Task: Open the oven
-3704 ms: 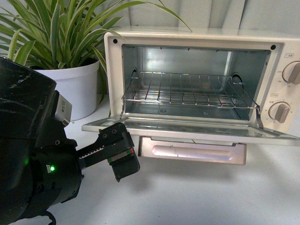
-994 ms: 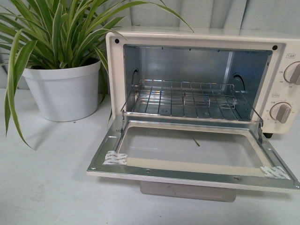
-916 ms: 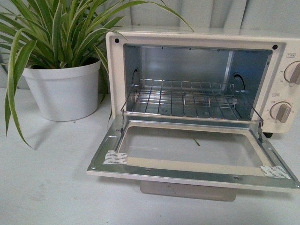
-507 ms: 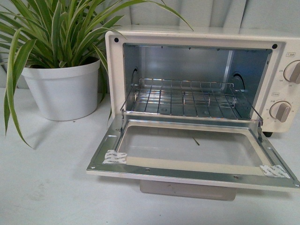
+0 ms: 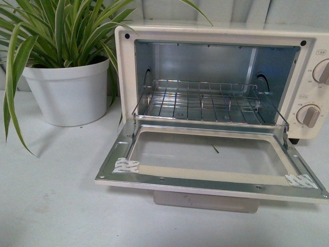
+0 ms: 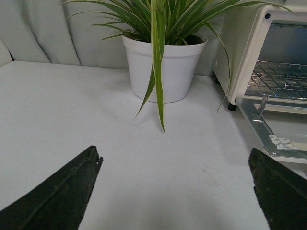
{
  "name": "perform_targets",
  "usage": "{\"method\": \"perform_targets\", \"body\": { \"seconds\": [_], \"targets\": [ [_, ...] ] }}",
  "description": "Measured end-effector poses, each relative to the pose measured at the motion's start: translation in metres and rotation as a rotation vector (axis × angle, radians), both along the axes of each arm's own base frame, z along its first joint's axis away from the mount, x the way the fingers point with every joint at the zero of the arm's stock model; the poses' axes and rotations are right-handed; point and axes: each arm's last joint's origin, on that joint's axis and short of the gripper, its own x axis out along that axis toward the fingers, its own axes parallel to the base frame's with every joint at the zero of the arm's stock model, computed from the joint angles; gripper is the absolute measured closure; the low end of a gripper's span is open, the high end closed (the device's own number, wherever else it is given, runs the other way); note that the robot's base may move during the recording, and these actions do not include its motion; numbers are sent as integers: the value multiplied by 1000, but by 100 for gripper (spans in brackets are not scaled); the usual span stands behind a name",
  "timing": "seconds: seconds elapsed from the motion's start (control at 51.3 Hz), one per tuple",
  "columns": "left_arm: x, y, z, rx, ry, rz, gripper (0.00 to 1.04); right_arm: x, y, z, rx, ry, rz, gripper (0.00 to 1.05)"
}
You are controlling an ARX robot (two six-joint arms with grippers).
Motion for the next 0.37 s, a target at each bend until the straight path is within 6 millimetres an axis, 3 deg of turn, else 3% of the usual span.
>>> {"method": "perform_targets", "body": {
  "seconds": [0.039, 0.097, 0.37],
  "targets": [
    [0, 0, 0, 0, 0, 0, 5, 0, 0, 0, 0, 0, 0, 13],
    [0, 0, 0, 0, 0, 0, 6, 0, 0, 0, 1, 0, 0, 7],
    [0, 0, 0, 0, 0, 0, 6, 0, 0, 0, 0, 0, 0, 9]
  ]
}}
